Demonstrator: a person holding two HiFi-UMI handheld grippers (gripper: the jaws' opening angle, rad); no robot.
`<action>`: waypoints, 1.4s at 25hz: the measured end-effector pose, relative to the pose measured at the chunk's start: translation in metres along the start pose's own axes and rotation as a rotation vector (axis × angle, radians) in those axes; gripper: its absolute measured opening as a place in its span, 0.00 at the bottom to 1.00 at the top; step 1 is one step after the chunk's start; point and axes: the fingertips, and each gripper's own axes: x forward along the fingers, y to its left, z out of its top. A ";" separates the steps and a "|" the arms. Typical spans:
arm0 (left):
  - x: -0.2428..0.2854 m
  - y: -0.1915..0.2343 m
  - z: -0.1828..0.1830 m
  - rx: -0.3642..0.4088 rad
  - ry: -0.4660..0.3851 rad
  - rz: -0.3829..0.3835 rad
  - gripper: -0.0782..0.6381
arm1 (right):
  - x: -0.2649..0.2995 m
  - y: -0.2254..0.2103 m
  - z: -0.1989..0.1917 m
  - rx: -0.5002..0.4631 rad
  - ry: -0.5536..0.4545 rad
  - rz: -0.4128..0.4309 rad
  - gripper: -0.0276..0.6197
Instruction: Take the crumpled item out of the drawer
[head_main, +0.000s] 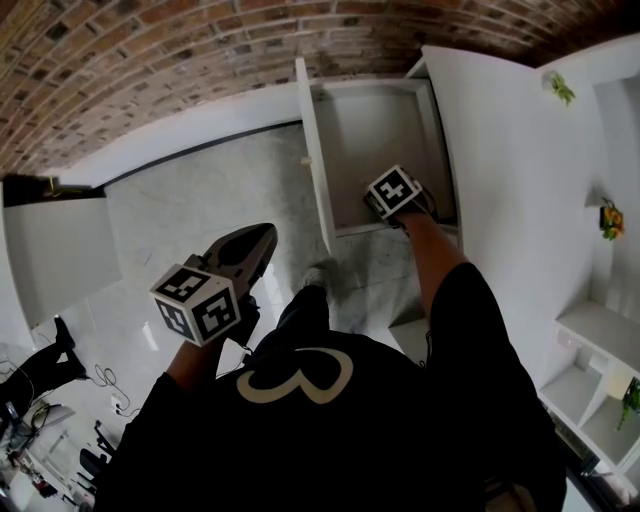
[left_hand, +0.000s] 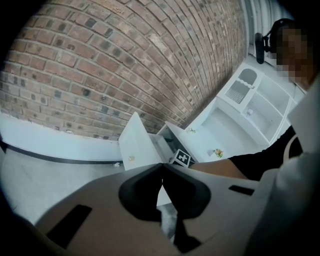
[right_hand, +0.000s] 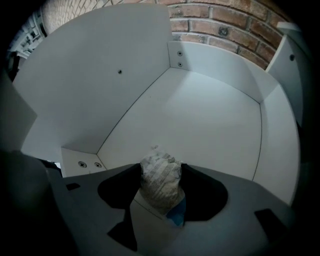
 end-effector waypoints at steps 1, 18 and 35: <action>0.001 0.000 -0.001 0.000 0.002 -0.001 0.11 | -0.001 -0.001 -0.002 -0.008 0.011 -0.007 0.43; 0.012 -0.009 -0.003 0.016 0.028 -0.023 0.11 | -0.005 0.018 0.009 -0.038 -0.033 0.064 0.31; 0.012 -0.042 0.023 0.082 -0.005 -0.078 0.11 | -0.115 0.030 0.052 0.023 -0.384 0.049 0.31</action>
